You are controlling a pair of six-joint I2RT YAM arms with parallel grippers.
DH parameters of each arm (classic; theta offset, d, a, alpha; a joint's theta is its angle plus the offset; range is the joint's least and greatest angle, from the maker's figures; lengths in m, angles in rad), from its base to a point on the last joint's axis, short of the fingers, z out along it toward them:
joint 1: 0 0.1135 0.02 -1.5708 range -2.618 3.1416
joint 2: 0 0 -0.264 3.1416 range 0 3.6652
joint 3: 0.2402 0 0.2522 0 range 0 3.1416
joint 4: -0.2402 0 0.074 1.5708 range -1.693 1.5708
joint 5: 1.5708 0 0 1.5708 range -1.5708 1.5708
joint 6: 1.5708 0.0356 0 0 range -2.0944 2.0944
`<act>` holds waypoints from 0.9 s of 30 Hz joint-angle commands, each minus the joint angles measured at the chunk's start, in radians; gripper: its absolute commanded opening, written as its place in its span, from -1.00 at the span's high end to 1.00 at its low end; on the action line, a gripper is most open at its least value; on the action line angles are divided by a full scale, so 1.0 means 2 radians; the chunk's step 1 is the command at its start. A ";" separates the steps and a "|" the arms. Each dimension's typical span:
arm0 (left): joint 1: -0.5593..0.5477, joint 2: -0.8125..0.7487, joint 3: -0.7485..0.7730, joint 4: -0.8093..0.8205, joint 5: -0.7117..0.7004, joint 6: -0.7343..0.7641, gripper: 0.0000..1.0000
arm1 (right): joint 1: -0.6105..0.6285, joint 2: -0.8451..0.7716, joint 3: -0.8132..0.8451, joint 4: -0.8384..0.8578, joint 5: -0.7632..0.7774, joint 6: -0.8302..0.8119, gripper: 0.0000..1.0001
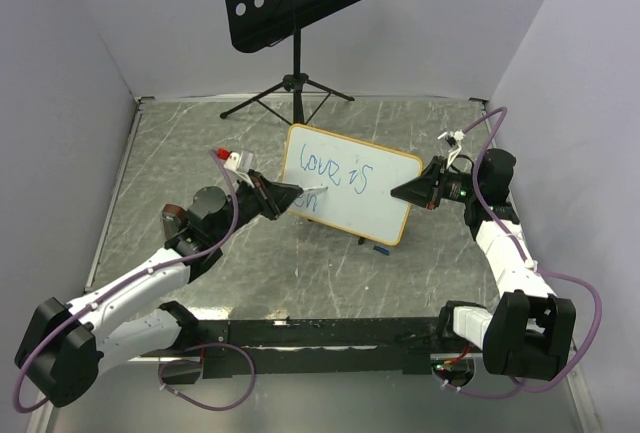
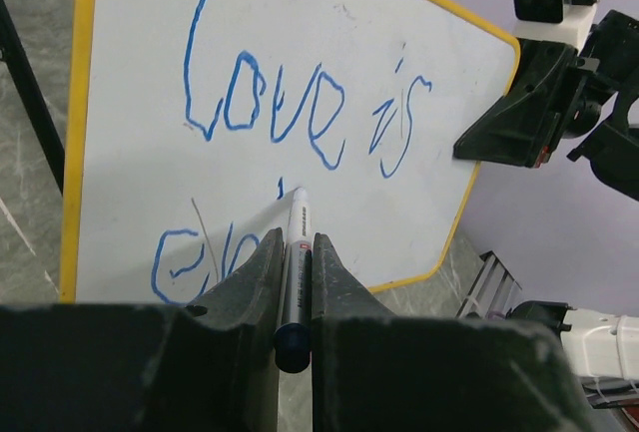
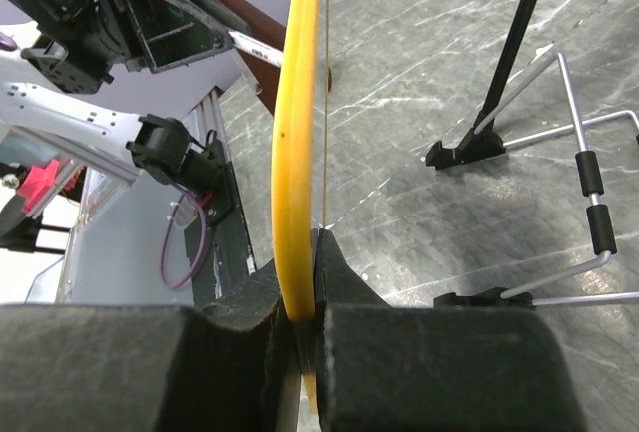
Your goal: Write a sentence on the whiteboard
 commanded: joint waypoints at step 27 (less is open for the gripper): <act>0.002 0.002 -0.015 -0.050 0.014 0.001 0.98 | 0.002 -0.013 0.010 0.036 -0.028 0.003 1.00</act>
